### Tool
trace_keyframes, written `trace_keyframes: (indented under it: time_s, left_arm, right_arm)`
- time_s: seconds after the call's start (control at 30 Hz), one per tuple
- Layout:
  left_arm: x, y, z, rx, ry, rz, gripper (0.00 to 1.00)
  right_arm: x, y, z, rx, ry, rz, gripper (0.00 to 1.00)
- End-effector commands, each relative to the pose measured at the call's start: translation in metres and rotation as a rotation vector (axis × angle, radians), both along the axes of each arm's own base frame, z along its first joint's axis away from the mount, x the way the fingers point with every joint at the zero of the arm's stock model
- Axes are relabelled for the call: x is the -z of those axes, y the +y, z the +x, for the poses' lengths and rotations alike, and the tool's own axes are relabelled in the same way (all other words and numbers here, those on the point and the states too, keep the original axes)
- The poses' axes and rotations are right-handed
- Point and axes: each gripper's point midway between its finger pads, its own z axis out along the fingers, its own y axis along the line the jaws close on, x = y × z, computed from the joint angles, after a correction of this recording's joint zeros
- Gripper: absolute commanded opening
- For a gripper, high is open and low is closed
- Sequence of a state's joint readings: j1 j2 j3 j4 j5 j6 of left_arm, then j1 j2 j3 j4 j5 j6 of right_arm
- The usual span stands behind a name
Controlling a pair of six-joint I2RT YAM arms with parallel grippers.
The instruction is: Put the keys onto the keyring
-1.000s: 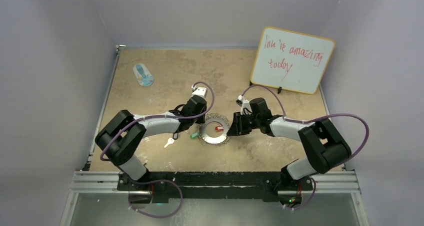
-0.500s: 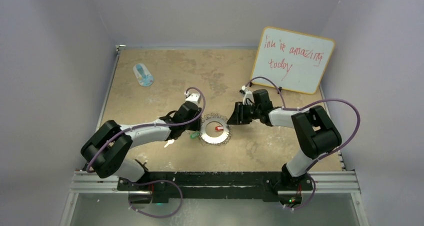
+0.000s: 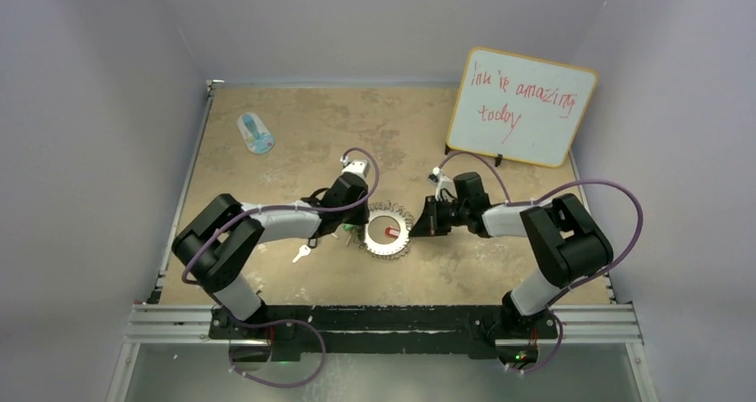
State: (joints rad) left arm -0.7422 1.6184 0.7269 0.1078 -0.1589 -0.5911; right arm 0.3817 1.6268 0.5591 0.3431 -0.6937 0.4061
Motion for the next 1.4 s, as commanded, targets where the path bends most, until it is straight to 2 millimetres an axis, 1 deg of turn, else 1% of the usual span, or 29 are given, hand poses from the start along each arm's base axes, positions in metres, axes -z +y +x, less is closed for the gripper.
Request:
trace_keyframes:
  time_s: [0.0, 0.03, 0.1, 0.2, 0.23, 0.33, 0.4, 0.43, 0.53, 0.6, 0.67, 0.73, 0.8, 0.87, 0.97, 1.03, 1.07, 1.2, 1.37]
  left_arm:
    - [0.001, -0.004, 0.025, 0.007, -0.034, 0.085, 0.15]
    - [-0.001, -0.004, 0.031, 0.006, -0.042, 0.097, 0.15]
    - [-0.005, -0.006, 0.043, 0.005, -0.059, 0.116, 0.15]
    - [-0.013, -0.007, 0.057, 0.003, -0.092, 0.142, 0.15]
    - [-0.018, -0.007, 0.061, 0.001, -0.105, 0.147, 0.15]
    - [-0.035, -0.007, 0.064, 0.005, -0.141, 0.146, 0.16]
    - [-0.046, -0.007, 0.060, 0.018, -0.162, 0.120, 0.19]
    - [-0.051, -0.007, 0.058, 0.026, -0.174, 0.102, 0.21]
    - [-0.074, -0.009, 0.048, 0.054, -0.224, 0.023, 0.26]
    - [-0.085, -0.009, 0.038, 0.078, -0.245, -0.024, 0.29]
    - [-0.093, -0.011, 0.029, 0.108, -0.261, -0.073, 0.33]
    - [-0.098, -0.014, 0.018, 0.136, -0.263, -0.128, 0.36]
    - [-0.102, -0.021, 0.007, 0.166, -0.258, -0.201, 0.38]
    - [-0.103, -0.030, -0.005, 0.209, -0.238, -0.278, 0.39]
    - [-0.106, -0.040, -0.017, 0.243, -0.218, -0.375, 0.39]
    - [-0.109, -0.046, -0.023, 0.258, -0.212, -0.429, 0.39]
    - [-0.110, -0.048, -0.025, 0.265, -0.210, -0.449, 0.39]
    - [-0.113, -0.050, -0.028, 0.275, -0.208, -0.472, 0.39]
    - [-0.118, -0.049, -0.026, 0.272, -0.225, -0.464, 0.39]
  right_arm:
    - [0.005, 0.002, -0.041, -0.054, 0.093, 0.023, 0.04]
    - [0.004, 0.004, -0.045, -0.061, 0.098, 0.028, 0.05]
    - [0.002, 0.004, -0.049, -0.064, 0.102, 0.033, 0.12]
    - [-0.006, 0.003, -0.045, -0.061, 0.069, 0.020, 0.24]
    - [-0.011, 0.002, -0.045, -0.060, 0.061, 0.020, 0.29]
    - [-0.030, -0.003, -0.027, -0.008, -0.032, -0.012, 0.46]
    - [-0.043, -0.008, -0.014, 0.033, -0.101, -0.025, 0.53]
    - [-0.050, -0.011, -0.007, 0.056, -0.134, -0.025, 0.54]
    - [-0.066, -0.023, 0.012, 0.118, -0.229, -0.034, 0.54]
    - [-0.071, -0.034, 0.024, 0.171, -0.290, -0.053, 0.52]
    - [-0.075, -0.037, 0.028, 0.176, -0.346, -0.044, 0.50]
    - [-0.075, -0.038, 0.031, 0.179, -0.370, -0.039, 0.48]
    - [-0.069, -0.040, 0.033, 0.198, -0.339, -0.046, 0.47]
    - [-0.061, -0.040, 0.033, 0.198, -0.283, -0.035, 0.43]
    - [-0.053, -0.027, 0.028, 0.132, -0.218, 0.050, 0.42]
    - [-0.048, -0.019, 0.026, 0.102, -0.182, 0.098, 0.40]
    - [-0.044, -0.016, 0.026, 0.093, -0.162, 0.116, 0.38]
    - [-0.031, -0.011, 0.027, 0.076, -0.124, 0.142, 0.33]
    - [-0.016, -0.009, 0.032, 0.068, -0.095, 0.130, 0.28]
